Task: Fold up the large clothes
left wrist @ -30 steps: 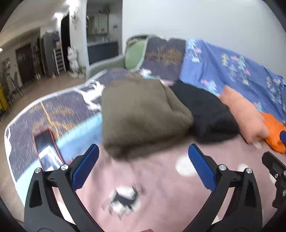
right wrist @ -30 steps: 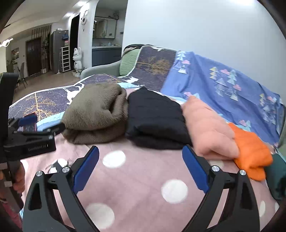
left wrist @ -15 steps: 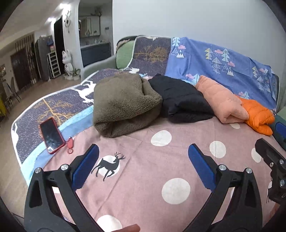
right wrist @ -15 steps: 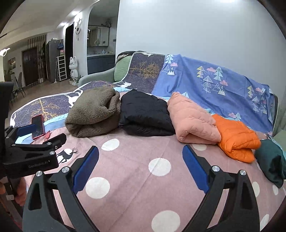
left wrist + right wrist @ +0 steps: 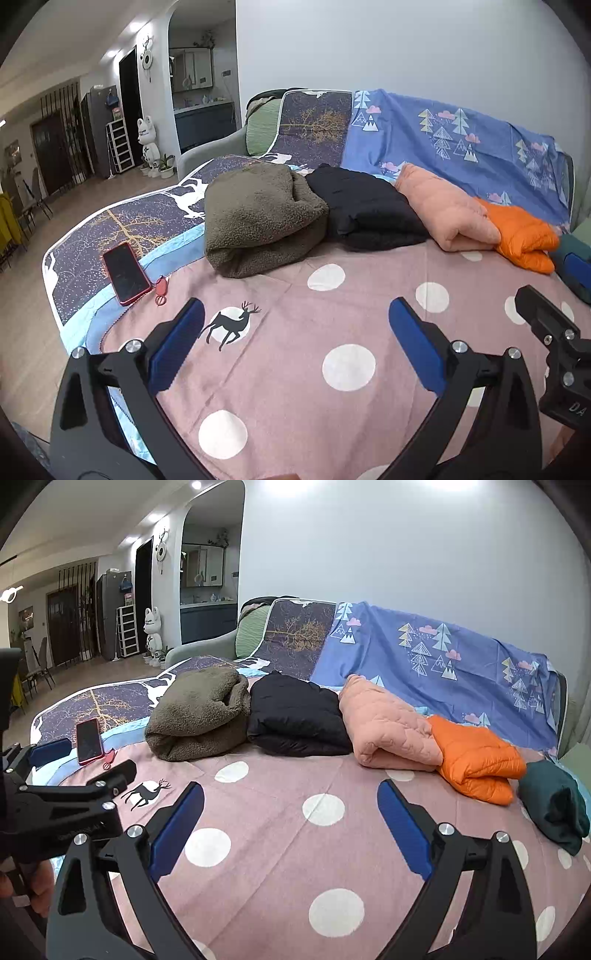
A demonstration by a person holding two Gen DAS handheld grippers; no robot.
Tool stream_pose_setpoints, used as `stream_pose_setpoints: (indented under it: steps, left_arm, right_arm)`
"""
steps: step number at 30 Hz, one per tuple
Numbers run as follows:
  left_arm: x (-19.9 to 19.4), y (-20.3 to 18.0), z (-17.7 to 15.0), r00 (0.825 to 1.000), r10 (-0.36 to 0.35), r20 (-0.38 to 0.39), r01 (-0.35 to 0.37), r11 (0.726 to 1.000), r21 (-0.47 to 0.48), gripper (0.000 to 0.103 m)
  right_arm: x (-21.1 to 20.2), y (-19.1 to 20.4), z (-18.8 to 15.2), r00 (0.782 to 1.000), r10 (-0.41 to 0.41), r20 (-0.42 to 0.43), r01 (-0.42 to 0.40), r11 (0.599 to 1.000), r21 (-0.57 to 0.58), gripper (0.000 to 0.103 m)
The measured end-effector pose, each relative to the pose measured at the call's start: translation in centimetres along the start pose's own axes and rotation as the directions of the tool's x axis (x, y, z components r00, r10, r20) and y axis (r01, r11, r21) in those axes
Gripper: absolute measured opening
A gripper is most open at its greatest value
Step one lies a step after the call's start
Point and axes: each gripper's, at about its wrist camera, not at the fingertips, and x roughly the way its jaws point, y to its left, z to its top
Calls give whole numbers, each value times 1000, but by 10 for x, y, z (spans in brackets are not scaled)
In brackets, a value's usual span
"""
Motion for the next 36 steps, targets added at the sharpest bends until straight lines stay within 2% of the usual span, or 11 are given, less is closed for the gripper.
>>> stream_pose_setpoints:
  steps: [9,23,36]
  left_arm:
    - [-7,-15,-5,1000,-14,-2,14,1000,15,101]
    - [-11,-26,-4,1000,-2,10,2,1000,30,101]
    - [-5,-28,-8,1000,-6,-9,6,999,39,101]
  right_arm:
    - [-10,-15,-6,1000,-17,11,16,999,46,95]
    - [-5,-34,-12,999,-38,-1,38,996,86,96]
    - [0,-32,-14,999,-41,-11,42,996,79,96]
